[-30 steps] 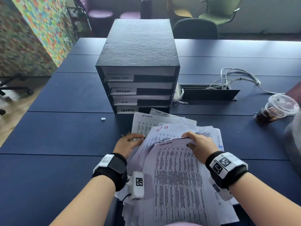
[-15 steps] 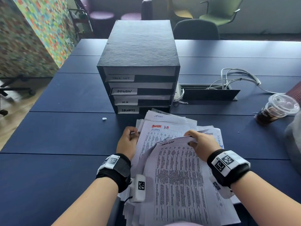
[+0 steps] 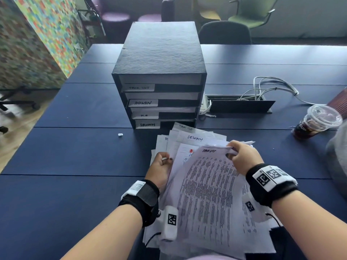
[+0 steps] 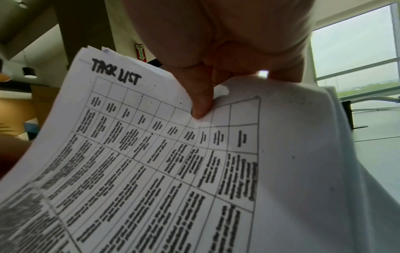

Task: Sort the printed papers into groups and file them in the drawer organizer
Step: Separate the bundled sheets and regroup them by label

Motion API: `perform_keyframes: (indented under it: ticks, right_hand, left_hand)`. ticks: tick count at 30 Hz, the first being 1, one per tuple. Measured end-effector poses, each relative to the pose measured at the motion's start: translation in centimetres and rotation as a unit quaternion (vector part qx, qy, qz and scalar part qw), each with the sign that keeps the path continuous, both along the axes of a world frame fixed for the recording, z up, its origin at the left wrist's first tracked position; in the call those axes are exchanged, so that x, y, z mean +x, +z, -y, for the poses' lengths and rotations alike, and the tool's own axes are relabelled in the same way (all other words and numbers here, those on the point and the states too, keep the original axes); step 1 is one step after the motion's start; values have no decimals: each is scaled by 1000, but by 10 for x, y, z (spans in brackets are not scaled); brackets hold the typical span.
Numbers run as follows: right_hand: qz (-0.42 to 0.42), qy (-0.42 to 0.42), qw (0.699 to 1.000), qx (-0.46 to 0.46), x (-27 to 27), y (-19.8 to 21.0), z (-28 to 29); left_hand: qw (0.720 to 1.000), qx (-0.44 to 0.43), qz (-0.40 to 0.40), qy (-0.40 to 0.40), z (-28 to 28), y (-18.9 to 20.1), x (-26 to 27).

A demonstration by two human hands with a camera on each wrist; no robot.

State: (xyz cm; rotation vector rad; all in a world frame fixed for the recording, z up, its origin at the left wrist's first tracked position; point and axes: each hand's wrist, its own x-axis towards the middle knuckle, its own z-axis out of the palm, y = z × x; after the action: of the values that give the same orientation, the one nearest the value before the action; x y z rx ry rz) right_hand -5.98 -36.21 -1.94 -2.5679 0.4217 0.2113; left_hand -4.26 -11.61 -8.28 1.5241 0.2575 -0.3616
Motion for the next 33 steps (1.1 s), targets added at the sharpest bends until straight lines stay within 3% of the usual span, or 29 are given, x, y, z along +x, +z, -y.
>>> perform_keyframes:
  ticks: [3, 7, 10, 13, 17, 21, 23, 27, 29, 33]
  right_hand:
    - [-19, -6, 1000, -3, 2, 0, -1]
    - [-32, 16, 999, 34, -4, -5, -8]
    - [-60, 42, 996, 60, -8, -7, -12]
    - [-71, 62, 994, 51, -10, -13, -9]
    - [-49, 60, 994, 74, -10, -14, -4]
    - [-35, 90, 991, 89, -9, -13, -4]
    - [-41, 96, 993, 56, -8, -14, -6]
    - [-32, 106, 993, 39, -11, -22, -16]
    - [-31, 103, 994, 24, -11, -24, -22]
    - [-30, 106, 994, 10, -10, -29, -24]
  left_hand:
    - [1000, 6, -9, -30, 2, 2, -8]
    - [997, -64, -38, -6, 1, 6, -13]
    - [992, -60, -58, -90, -5, 14, -16]
    - [983, -17, -47, -178, -8, 22, -15]
    - [971, 51, 6, -233, -6, 27, -8]
    - [958, 71, 5, -277, -3, 28, -3]
    - [960, 86, 17, -265, -4, 27, 2]
    - [949, 263, 57, -161, -19, 13, 19]
    - [965, 238, 14, -109, -28, 9, 27]
    - [975, 183, -33, -120, -30, 1, 29]
